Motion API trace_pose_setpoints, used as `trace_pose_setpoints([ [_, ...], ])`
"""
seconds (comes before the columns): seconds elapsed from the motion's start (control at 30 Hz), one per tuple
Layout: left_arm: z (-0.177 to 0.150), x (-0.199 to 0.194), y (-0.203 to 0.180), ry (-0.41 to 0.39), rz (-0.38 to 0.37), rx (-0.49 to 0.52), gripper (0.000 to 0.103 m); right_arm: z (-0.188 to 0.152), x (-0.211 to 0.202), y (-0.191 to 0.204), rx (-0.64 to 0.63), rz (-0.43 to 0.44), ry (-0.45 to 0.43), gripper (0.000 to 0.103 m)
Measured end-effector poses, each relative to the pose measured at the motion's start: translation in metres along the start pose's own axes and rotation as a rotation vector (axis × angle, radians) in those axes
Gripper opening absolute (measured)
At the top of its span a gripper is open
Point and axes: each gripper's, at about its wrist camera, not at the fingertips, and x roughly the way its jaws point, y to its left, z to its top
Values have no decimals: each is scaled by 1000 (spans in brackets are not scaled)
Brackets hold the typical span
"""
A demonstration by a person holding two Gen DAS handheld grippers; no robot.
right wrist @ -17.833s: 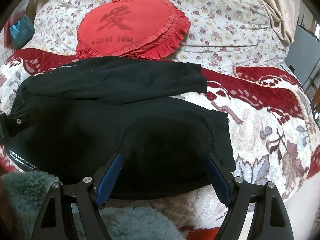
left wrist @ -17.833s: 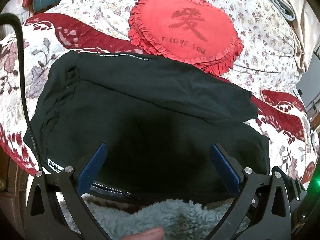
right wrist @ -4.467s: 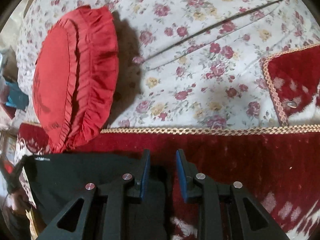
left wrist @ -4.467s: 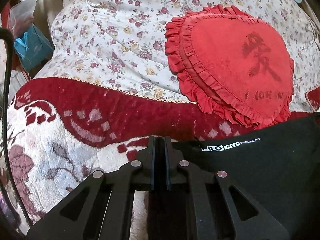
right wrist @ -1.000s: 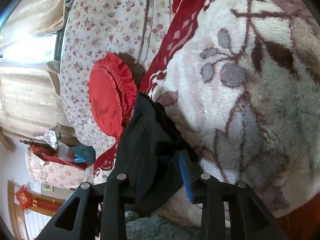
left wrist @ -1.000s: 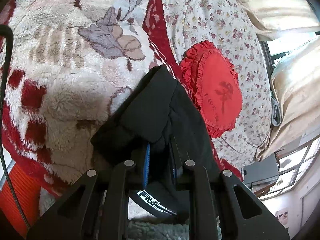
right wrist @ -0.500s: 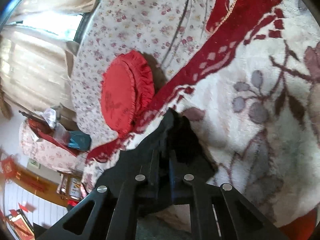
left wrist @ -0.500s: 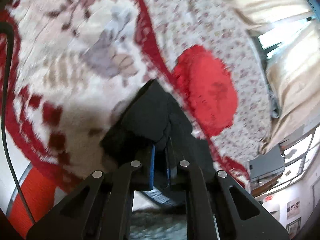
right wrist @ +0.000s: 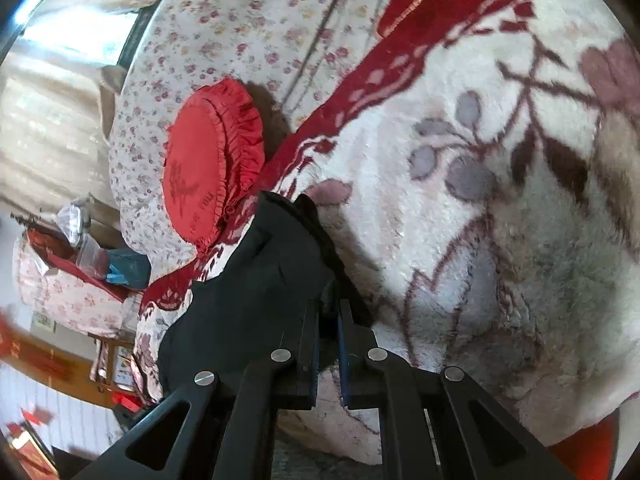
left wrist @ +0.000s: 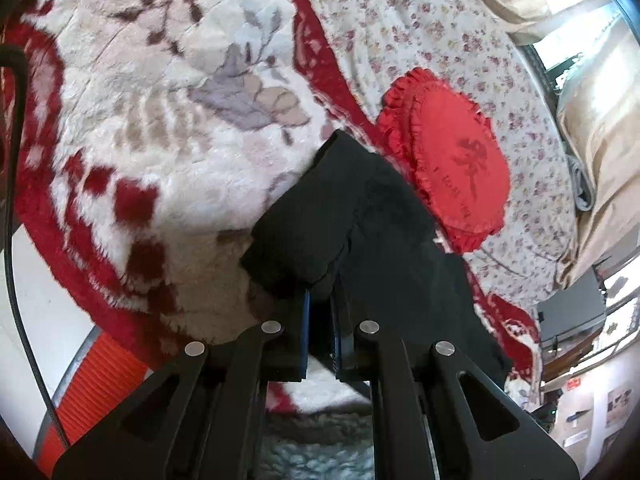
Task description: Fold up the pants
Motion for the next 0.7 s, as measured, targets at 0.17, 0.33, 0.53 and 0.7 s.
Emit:
trace_pose_setpoints([
  [0.17, -3, 9, 11, 34, 16, -12, 14, -2, 10, -12, 22, -24, 22, 7],
  [0.33, 0, -1, 19, 12, 66, -41, 39, 2, 3, -12, 27, -53, 8, 9],
  [0.53, 7, -36, -47, -268, 247, 252, 39, 20, -33, 34, -155, -268, -193, 9],
  [0.7, 28, 0, -100, -290, 216, 461, 39, 21, 8, 107, -505, -252, -152, 9],
])
